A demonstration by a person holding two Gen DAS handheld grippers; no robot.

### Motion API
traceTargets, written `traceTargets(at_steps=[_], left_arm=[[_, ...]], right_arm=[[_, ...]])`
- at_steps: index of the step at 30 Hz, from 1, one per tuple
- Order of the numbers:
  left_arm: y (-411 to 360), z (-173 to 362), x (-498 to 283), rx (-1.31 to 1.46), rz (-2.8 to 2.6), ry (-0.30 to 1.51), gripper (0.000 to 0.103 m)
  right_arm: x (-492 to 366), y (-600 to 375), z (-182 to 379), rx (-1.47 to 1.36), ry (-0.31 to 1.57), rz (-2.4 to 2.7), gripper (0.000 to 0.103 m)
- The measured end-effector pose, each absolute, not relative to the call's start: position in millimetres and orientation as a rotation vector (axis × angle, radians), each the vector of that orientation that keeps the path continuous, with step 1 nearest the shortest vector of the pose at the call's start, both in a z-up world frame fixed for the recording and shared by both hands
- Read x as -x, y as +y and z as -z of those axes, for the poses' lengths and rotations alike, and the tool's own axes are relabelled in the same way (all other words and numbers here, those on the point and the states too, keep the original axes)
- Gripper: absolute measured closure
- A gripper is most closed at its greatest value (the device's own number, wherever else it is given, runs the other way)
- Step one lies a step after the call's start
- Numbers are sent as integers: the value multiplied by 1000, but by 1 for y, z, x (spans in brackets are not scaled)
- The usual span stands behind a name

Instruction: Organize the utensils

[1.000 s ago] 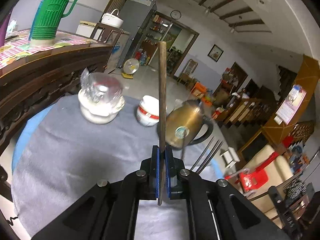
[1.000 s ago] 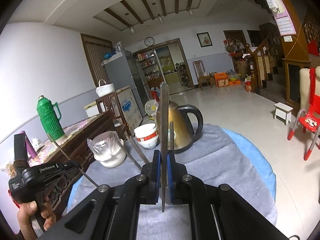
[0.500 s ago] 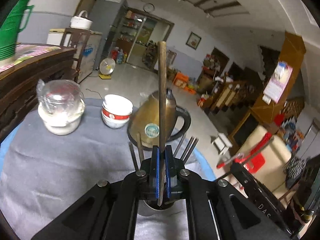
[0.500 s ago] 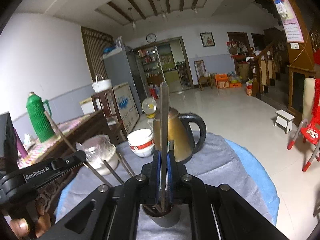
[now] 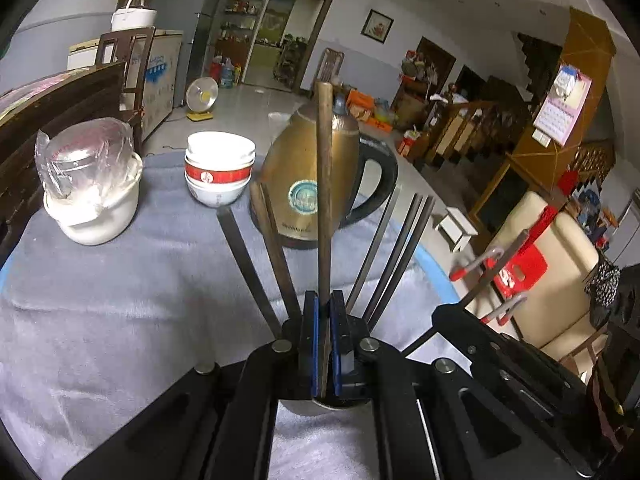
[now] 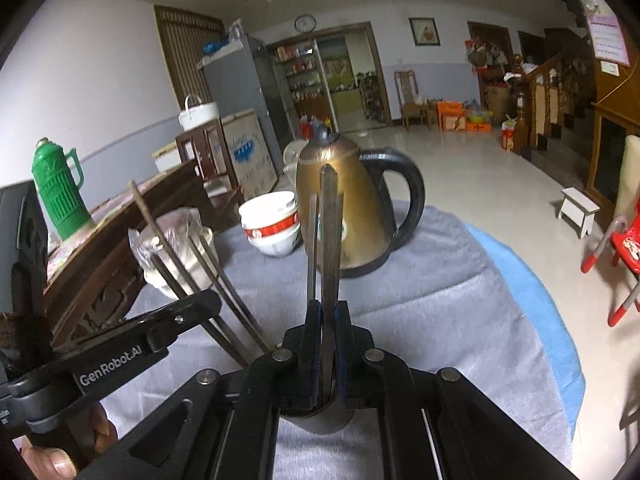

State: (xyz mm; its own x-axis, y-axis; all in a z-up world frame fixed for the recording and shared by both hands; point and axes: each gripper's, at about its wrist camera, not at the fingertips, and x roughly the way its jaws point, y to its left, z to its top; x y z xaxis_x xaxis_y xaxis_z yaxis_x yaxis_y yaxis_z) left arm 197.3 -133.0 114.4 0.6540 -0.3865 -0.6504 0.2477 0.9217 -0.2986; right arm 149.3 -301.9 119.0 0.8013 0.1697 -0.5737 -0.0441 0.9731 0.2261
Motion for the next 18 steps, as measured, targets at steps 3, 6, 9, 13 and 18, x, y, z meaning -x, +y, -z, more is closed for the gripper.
traceTargets(at_steps=[3,6,9,13,18], left_arm=[[-132,-114,-195,176,354,796,97],[-127,-120,-190,176,337,785,77],[-116,-131,-177,188,315,749,52],[-104,-142,-164,198,306,733,48],[-88,-148,-144,196,274,716,29]], right_arm=[[-155,-301,-112,-208,671,-136,94],[-151,-303,-116,-216,661,-137,92],[-144,-312,-126,-252,632,-115,58],[-124,-322,-142,-273,577,-76,42],[-98,-325,-152,-275,562,-55,42]])
